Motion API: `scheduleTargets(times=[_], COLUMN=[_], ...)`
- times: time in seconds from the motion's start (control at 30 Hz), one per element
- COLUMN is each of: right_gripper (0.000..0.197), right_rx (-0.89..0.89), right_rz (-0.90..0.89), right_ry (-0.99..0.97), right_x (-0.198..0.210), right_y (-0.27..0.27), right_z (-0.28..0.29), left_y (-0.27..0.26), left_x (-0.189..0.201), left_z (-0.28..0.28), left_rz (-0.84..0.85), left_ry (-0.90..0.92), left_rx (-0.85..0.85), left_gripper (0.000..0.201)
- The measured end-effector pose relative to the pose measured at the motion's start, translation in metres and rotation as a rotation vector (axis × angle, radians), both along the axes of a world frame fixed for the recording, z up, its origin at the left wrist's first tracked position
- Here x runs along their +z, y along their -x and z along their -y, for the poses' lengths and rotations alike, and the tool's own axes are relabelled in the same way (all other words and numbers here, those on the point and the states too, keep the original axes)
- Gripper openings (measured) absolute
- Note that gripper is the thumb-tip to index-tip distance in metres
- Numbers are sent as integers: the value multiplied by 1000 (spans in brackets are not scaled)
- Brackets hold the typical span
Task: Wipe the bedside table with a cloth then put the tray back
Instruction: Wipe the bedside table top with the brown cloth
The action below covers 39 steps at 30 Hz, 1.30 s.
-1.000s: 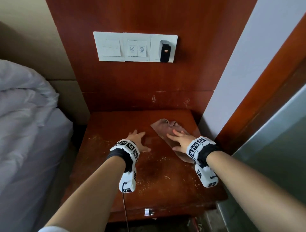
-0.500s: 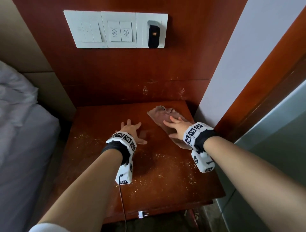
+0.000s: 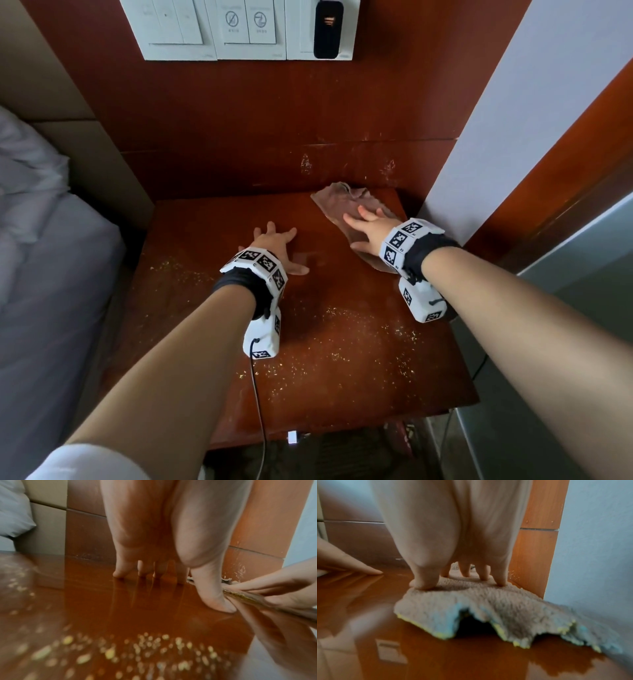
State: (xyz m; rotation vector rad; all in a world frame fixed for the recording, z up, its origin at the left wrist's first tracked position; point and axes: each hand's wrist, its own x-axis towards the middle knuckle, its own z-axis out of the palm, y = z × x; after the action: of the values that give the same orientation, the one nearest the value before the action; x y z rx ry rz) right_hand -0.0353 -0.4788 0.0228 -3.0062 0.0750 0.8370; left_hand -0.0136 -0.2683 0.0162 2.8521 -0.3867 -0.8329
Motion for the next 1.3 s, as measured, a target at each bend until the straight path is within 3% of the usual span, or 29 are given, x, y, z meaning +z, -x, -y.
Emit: scheduleTargets(times=[0.5,1.3], right_gripper=[68,68], right_rx=[-10,-52], right_rz=[-40,7], right_ry=[-13,0], right_x=[6,6], right_y=[49,-18], right_z=[-11,4], left_y=[-3,-11], left_x=[10,5], left_z=[3,6], left_rz=[-30,-18], left_ry=[-34,-61], left_rx=[-20,-20], left_gripper=[99,98])
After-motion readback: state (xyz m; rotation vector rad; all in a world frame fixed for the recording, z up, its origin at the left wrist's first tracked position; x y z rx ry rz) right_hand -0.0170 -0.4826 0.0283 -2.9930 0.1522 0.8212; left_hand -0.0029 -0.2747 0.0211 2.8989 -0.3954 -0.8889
